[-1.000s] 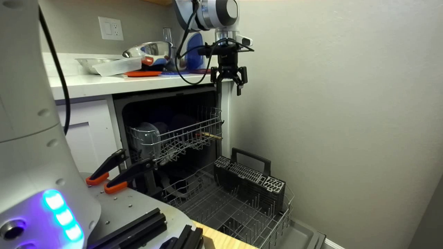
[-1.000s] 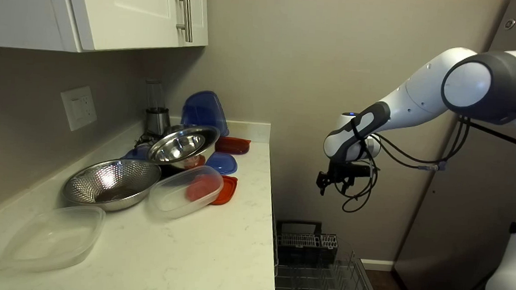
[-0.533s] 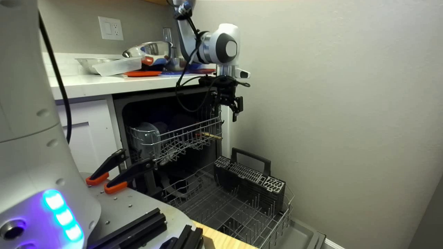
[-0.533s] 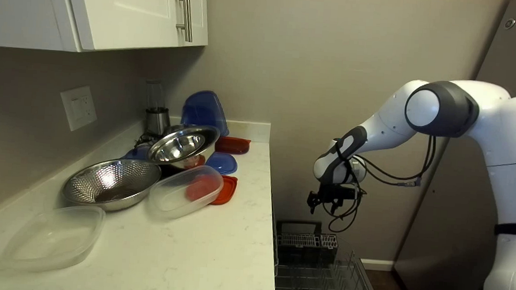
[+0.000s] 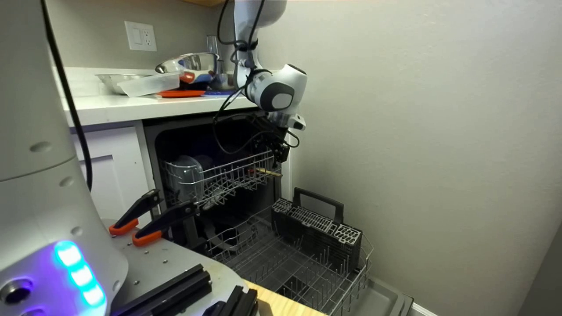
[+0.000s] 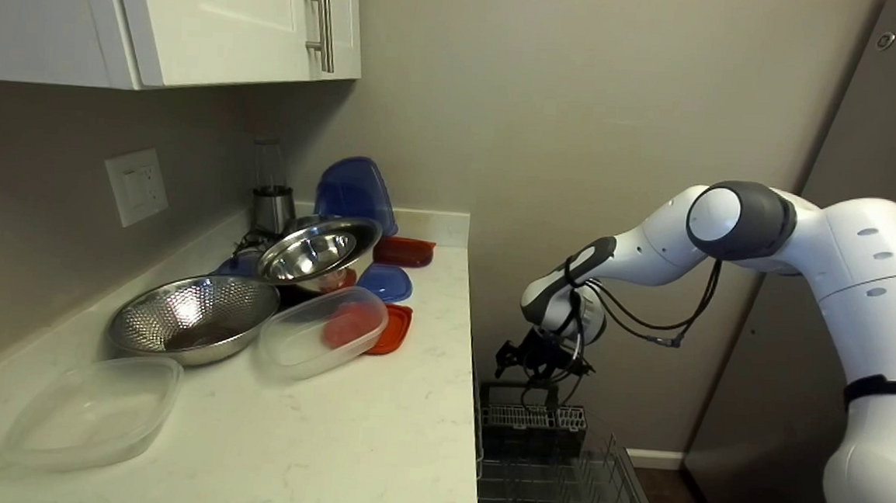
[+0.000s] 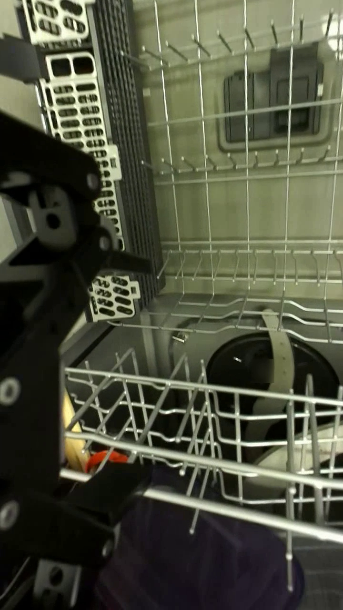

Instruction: Pull out the rack of the dishwasher

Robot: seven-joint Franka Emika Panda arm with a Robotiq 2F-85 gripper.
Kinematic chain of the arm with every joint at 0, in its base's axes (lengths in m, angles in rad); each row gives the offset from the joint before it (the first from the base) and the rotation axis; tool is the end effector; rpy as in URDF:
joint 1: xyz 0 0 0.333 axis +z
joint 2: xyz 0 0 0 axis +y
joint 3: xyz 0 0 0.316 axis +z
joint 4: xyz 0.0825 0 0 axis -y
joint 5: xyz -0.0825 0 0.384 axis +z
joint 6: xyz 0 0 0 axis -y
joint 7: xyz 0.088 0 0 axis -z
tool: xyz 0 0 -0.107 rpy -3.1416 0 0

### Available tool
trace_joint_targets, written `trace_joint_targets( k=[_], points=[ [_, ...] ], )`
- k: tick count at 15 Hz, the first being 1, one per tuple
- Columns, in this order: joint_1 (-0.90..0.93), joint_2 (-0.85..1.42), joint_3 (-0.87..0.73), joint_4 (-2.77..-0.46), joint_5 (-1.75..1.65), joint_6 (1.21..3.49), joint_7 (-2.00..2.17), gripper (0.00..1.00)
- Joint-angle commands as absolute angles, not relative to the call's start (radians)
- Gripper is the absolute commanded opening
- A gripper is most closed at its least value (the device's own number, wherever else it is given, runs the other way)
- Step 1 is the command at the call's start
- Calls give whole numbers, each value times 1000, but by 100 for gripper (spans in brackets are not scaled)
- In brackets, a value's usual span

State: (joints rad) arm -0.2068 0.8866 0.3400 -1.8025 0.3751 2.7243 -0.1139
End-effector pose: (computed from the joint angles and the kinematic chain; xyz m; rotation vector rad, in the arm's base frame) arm 0.6355 0.0625 0.0782 -2.7059 0.3038 -0.0553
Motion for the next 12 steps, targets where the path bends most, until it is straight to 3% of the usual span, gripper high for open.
trace_joint_targets(
  k=[1,7,12],
  points=[
    [-283,1006,444,-1713,439,2746,-235,100],
    [-315,1142,540,-1603,422,2726,-330,100],
    [-323,1102,555,-1613,405,2747,-371,100]
  ],
)
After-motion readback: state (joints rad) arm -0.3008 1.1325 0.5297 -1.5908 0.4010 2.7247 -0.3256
